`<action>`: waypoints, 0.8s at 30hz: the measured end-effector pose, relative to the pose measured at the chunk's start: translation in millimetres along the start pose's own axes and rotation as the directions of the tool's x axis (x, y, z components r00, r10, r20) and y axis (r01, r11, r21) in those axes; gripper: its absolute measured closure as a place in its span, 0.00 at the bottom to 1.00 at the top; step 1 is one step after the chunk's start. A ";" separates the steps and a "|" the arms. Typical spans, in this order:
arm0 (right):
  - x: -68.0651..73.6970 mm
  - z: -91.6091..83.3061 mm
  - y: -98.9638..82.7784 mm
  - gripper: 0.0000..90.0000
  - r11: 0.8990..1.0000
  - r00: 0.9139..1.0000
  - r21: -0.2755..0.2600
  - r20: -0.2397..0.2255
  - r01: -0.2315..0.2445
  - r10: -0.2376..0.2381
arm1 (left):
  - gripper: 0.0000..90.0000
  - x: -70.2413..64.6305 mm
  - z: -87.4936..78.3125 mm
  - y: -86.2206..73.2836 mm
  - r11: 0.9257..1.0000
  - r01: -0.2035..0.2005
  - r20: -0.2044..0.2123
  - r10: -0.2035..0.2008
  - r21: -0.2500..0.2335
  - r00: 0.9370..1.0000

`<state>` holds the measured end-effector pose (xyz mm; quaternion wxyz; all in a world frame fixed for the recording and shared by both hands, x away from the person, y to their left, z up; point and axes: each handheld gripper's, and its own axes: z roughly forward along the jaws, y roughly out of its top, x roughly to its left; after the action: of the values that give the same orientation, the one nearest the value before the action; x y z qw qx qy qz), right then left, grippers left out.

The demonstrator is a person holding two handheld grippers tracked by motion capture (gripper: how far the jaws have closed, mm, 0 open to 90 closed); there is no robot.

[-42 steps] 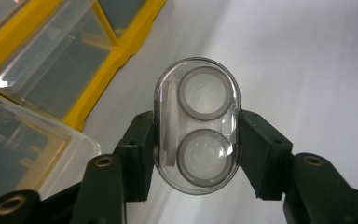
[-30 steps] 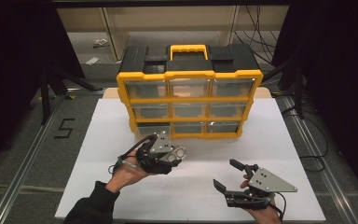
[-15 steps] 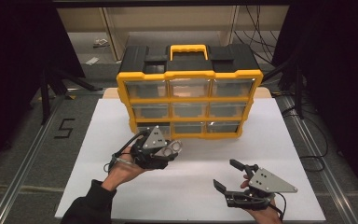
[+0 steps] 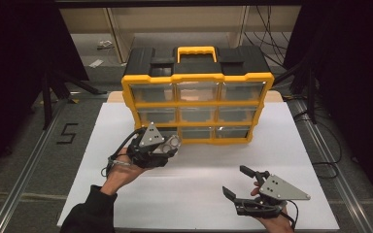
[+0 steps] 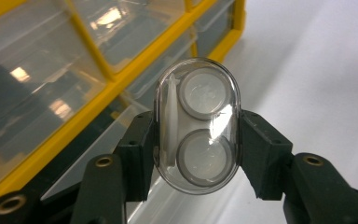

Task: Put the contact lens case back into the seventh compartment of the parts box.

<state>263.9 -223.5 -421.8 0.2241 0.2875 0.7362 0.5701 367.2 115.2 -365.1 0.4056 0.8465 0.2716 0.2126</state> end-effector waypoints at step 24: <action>-0.1 -0.3 -0.3 0.21 1.000 1.000 0.002 0.001 -0.001 0.001 | 0.55 36.4 2.8 -19.4 0.991 0.132 -0.124 -0.126 0.038 0.984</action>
<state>263.8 -223.8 -422.1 0.2240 0.2883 0.7365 0.5694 391.0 146.7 -377.2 0.3818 0.8218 0.3547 0.2304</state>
